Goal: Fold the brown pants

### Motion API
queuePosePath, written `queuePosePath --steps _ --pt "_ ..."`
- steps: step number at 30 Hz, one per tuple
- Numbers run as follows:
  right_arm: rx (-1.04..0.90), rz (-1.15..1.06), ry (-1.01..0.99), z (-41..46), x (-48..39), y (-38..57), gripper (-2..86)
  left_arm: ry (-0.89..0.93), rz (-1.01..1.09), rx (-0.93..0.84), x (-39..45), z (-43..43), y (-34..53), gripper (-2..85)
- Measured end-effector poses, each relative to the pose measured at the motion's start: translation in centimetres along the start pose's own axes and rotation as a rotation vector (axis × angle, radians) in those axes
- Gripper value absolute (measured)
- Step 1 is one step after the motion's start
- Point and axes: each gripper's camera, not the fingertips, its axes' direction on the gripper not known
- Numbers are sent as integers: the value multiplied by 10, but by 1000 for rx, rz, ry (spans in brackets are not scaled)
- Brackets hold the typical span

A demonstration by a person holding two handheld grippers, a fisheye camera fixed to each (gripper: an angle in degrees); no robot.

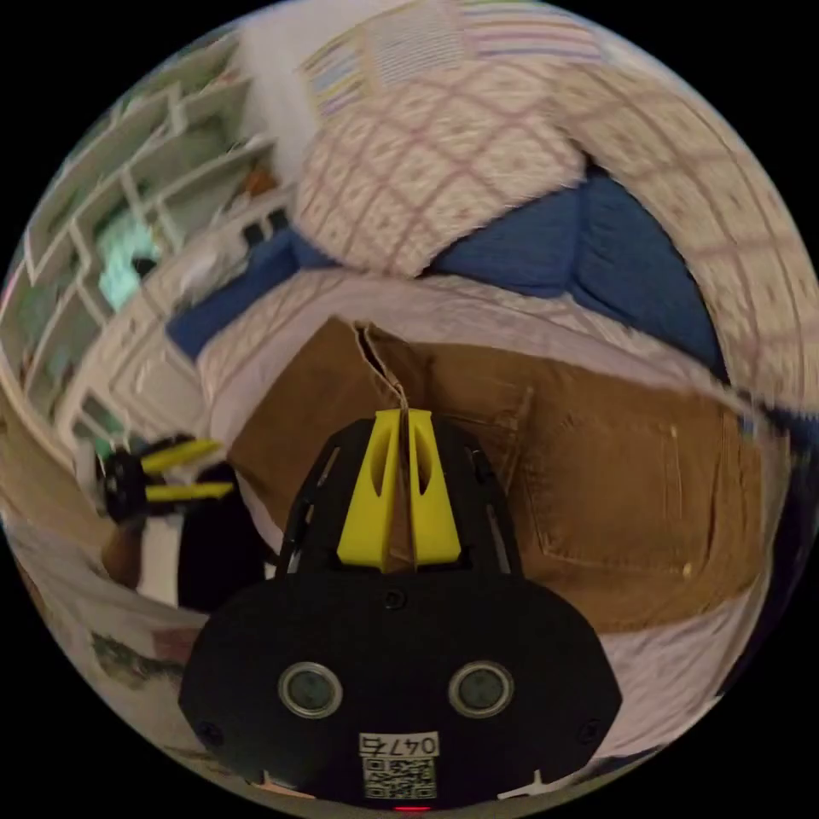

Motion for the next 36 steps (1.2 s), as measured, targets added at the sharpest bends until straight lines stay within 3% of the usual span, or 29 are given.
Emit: queuePosePath --steps 5,13,21,24,26,32,36 --pt "43 282 50 -15 75 41 72 -92 63 -28 14 -2 -24 113" --pt "-87 228 -117 30 81 31 60 -126 112 -44 18 -13 -52 99" --pt "-192 200 -151 109 58 -20 66 -152 117 -31 9 -24 -61 73" --pt "-148 122 60 102 22 -47 76 -154 103 -23 5 -30 -59 67" --pt "-64 -42 157 98 -30 -80 76 -165 95 -19 5 -32 -58 66" --pt "-174 -542 -259 198 -150 -200 67 -278 98 1 16 -39 -51 63" --pt "-284 -574 -365 279 -164 -262 80 -257 38 60 1 -50 -41 52"
